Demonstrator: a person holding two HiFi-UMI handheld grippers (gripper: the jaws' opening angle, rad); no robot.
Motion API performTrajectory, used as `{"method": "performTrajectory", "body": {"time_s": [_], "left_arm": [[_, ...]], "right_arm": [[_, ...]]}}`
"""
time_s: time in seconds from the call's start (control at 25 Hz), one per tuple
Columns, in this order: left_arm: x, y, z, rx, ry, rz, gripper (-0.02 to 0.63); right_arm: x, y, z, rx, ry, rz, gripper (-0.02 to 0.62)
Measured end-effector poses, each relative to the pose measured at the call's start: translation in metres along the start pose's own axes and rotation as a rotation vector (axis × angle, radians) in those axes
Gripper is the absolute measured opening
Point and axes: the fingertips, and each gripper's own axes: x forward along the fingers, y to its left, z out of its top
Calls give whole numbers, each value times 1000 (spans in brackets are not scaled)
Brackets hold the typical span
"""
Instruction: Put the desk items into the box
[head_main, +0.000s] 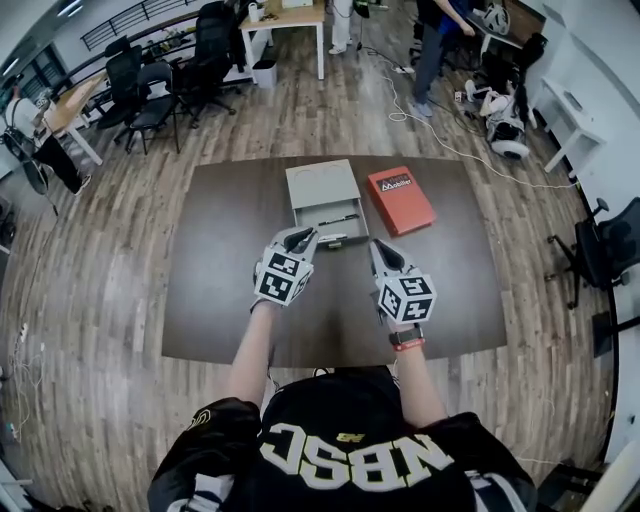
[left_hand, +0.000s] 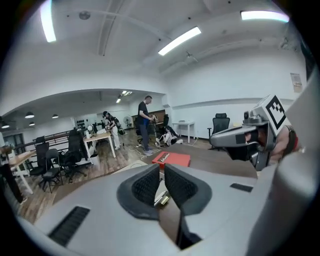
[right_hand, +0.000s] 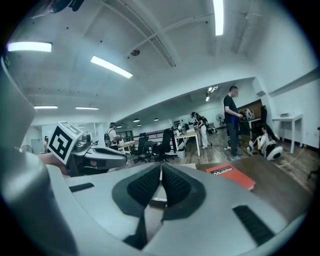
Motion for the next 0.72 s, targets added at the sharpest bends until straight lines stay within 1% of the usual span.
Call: {"method": "performTrajectory", "body": {"time_s": [0.2,0.32,0.4,0.56,0.72], "left_arm": [[-26,-4,-1,-96,-64,51,29],[-43,1,0,-159,-121,107,25],[-51,2,3,-186,-158,138,23],[-58,0,14,-193,-203,168,18],[-62,-5,22,-195,-234,179,17]], "right_arm": [[-7,8,-2,-20,-8,-9,14],[-6,16,2,-40,-20,1,14],[-6,20,8,-57,-31,7,12],[-7,22,15,-95,-32,10,9],[-9,23,16,-117,-26,6,9]]}}
